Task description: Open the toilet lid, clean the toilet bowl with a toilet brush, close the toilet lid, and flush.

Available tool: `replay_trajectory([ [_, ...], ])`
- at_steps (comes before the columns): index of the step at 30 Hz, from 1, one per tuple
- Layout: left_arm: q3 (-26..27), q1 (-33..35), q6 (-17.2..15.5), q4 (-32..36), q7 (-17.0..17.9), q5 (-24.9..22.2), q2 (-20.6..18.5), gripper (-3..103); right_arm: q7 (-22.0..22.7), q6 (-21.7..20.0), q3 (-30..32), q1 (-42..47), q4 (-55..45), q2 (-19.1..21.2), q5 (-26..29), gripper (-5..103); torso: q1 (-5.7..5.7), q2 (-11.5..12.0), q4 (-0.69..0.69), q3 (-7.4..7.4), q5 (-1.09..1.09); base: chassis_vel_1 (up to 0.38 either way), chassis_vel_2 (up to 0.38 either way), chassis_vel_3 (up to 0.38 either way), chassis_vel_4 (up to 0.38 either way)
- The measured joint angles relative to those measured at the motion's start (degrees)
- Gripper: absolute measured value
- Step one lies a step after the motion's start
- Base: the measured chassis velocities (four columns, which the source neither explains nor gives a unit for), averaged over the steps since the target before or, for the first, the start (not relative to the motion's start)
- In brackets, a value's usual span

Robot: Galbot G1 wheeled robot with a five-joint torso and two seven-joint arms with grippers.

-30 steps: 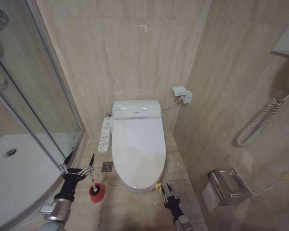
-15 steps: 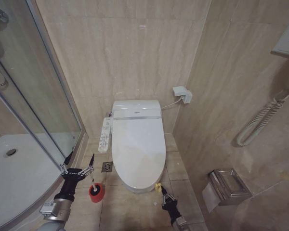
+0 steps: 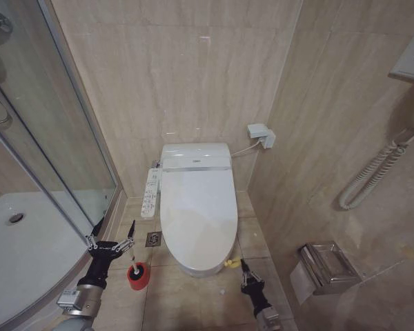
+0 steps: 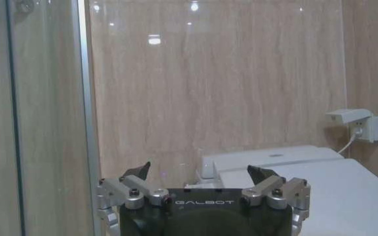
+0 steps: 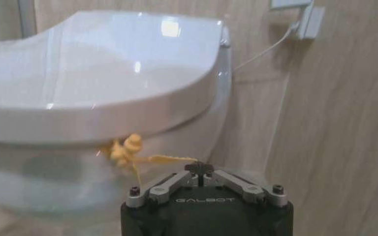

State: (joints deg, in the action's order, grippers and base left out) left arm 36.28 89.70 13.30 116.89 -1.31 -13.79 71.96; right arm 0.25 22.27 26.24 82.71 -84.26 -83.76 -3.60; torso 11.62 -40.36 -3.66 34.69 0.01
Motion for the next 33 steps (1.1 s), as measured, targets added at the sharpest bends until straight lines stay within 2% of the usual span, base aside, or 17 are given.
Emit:
replay_trajectory([
  [10,0.0,0.0,0.0,0.0,0.0,0.0,0.0,100,0.4,0.7,-0.1,2.0,-3.1,0.7,0.7,0,0.01,0.0,-0.01,0.0,-0.01,0.0,0.0,0.0,0.0],
  [18,0.0,0.0,0.0,0.0,0.0,0.0,0.0,100,0.8,2.9,-1.3,3.0,-1.3,-0.7,-1.6,0,0.01,0.0,-0.01,0.0,-0.01,0.0,0.0,0.0,0.0],
  [33,0.0,0.0,0.0,0.0,0.0,0.0,0.0,100,4.4,2.7,-1.9,4.0,-10.7,0.5,0.5,0,0.0,0.0,-0.02,0.0,-0.02,0.0,0.0,0.0,0.0],
])
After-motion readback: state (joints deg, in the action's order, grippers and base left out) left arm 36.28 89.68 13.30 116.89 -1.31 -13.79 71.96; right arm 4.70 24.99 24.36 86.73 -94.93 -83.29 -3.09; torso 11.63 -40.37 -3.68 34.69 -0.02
